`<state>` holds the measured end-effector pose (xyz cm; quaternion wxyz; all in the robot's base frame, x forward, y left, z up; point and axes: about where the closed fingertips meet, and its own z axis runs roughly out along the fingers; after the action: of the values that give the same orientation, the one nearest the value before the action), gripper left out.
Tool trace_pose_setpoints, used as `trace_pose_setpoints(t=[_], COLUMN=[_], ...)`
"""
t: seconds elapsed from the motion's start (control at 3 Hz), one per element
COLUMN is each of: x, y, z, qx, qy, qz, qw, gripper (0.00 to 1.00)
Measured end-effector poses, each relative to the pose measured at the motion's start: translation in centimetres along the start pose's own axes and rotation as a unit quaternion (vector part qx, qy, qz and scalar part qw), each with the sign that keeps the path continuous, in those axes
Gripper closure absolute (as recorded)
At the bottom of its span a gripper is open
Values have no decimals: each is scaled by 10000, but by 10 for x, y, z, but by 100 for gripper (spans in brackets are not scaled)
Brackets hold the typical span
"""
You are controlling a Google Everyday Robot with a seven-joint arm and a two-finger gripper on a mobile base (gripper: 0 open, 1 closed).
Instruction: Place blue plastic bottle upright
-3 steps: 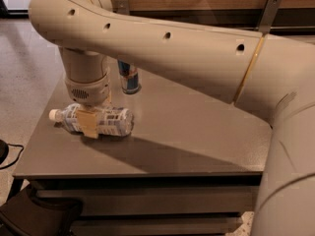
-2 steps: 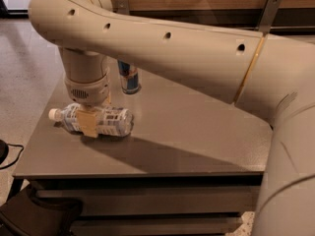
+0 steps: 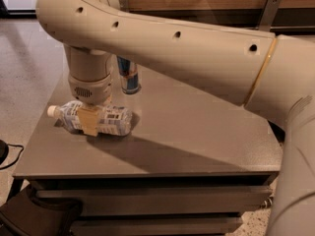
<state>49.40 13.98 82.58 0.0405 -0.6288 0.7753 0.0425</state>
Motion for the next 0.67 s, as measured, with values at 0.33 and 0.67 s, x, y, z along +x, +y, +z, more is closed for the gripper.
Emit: trace_pose_setpoints(t=[0.33, 0.67], x=[5, 22], y=[-13, -28], z=[-13, -44], qx=[18, 148], qy=[-644, -1694], qz=[-61, 8], qw=[9979, 9854], gripper=[100, 100])
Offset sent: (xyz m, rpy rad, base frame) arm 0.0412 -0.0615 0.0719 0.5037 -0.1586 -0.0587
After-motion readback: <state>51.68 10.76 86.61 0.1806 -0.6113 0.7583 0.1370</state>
